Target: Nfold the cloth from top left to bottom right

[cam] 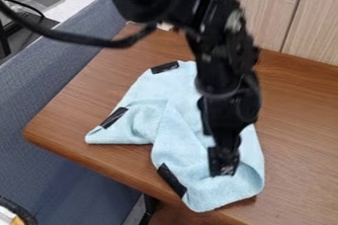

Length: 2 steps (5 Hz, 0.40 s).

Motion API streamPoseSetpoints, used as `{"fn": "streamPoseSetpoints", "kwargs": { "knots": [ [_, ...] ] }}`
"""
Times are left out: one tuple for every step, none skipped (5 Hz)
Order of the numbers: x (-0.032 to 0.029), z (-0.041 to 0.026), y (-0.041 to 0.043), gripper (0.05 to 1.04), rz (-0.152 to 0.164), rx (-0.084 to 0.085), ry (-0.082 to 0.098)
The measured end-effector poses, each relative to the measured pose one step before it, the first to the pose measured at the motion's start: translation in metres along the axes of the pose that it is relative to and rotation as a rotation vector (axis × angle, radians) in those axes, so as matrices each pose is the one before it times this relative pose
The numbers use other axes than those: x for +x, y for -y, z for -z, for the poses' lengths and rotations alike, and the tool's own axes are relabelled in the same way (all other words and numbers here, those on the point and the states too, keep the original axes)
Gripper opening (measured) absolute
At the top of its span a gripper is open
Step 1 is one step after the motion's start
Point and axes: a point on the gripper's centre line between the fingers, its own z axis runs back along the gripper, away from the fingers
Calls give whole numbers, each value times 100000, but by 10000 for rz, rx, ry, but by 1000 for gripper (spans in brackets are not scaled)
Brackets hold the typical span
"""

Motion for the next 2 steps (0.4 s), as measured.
{"fn": "streamPoseSetpoints", "kwargs": {
  "knots": [
    [893, -2369, -70, 1001, 297, 387, 475],
    [980, -1289, -307, 1001, 311, 431, 217]
  ]
}}
